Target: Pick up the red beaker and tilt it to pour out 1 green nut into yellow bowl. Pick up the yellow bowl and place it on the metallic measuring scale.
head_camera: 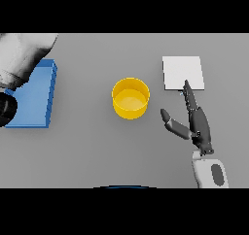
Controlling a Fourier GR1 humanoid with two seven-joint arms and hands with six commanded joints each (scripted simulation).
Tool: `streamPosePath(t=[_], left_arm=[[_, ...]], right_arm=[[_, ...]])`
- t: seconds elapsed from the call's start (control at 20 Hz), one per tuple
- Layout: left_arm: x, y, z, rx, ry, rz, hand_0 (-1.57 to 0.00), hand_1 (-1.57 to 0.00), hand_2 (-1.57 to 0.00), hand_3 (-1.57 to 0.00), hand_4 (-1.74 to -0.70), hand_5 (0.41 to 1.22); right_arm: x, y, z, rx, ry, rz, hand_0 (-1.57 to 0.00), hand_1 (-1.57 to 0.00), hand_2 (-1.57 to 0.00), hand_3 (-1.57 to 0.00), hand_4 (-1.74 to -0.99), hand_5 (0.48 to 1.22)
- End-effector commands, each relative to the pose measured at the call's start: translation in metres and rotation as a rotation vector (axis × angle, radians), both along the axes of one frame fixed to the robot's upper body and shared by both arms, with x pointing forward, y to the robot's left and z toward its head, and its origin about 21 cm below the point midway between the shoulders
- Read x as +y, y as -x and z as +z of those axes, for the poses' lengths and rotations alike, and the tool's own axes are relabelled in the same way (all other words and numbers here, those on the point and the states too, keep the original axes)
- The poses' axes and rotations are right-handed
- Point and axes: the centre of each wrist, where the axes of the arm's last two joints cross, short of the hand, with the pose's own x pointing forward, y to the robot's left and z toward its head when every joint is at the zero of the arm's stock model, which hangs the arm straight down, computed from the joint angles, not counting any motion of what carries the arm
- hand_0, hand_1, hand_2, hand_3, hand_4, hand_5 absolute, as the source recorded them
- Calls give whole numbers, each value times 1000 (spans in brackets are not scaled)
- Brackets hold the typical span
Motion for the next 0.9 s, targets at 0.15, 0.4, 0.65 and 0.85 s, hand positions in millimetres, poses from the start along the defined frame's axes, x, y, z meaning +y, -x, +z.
streamPosePath(t=[0.15,0.4,0.65,0.85], left_arm=[[100,-14,14,130,590,194,-1571,-1571,-1571,-1520,-1737,1221],[195,-15,-41,130,1046,404,-1571,-1571,-1571,-1554,-1740,1221],[238,-7,-112,40,1319,649,-1571,-1571,-1571,-1566,-1741,1221],[264,6,-158,31,1473,780,-1571,-1571,-1571,-1569,-1741,1221]], right_arm=[[-2,-1,0,1,-5,15,1,1,1,1,-1116,582],[-3,-3,2,-10,46,18,1,1,1,1,-1132,614],[-6,-4,-1,15,51,41,1,1,1,1,-1133,640],[-4,-3,1,-1,32,51,1,1,1,1,-1127,664]])
